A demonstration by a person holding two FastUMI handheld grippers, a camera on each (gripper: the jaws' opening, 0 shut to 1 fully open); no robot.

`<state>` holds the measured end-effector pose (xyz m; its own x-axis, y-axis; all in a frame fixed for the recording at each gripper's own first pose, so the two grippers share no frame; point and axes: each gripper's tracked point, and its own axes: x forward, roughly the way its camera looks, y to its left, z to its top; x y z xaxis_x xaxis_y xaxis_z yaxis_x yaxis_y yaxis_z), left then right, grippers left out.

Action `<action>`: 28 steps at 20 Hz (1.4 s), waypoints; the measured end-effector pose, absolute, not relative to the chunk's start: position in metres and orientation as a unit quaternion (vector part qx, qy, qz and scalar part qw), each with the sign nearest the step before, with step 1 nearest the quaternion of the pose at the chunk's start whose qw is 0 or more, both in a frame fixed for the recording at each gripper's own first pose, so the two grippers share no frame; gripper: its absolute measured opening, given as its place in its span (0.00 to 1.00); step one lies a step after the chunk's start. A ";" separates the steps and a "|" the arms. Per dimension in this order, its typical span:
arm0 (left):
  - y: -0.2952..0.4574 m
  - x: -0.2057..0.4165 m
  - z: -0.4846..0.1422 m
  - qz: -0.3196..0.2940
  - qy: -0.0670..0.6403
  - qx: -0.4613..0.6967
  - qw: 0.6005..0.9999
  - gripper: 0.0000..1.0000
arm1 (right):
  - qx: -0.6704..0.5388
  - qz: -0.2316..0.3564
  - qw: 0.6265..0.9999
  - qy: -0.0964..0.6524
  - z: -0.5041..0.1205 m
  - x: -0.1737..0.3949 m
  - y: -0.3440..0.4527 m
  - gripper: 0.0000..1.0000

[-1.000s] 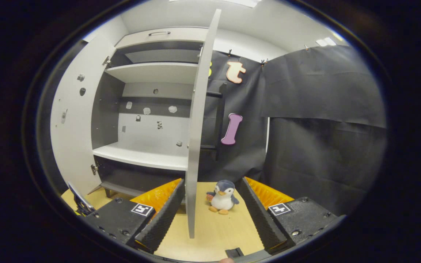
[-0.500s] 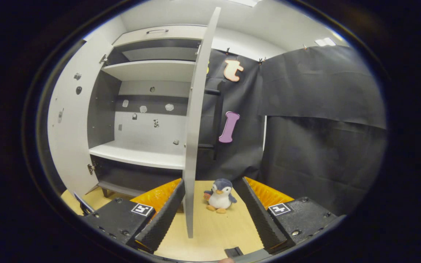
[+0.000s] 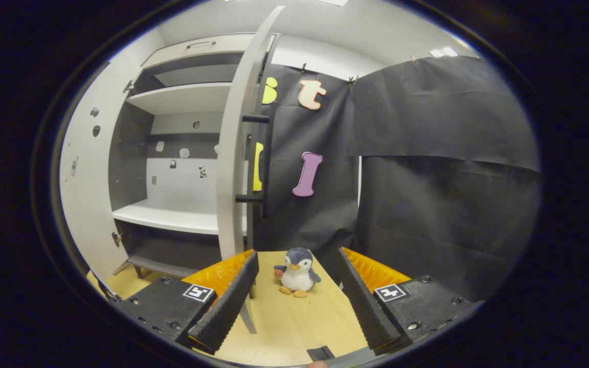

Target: Grasp the bottle in the cabinet with the left hand and place it on the coaster, then close the right door with the right hand and the left door with the left hand.

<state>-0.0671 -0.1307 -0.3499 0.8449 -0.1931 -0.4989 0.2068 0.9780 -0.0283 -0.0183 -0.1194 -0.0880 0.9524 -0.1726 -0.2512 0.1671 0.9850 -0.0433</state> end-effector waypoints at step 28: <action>-0.125 -0.066 -0.234 -0.078 0.222 0.038 0.971 0.98 | 0.056 -0.034 0.997 0.049 -0.029 0.051 -0.155 0.99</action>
<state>-0.0655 -0.1250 -0.2344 0.8897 -0.1348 -0.4362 0.1682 0.9850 0.0387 0.0511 -0.1547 -0.0290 0.9929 -0.0618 -0.1012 0.0726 0.9915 0.1075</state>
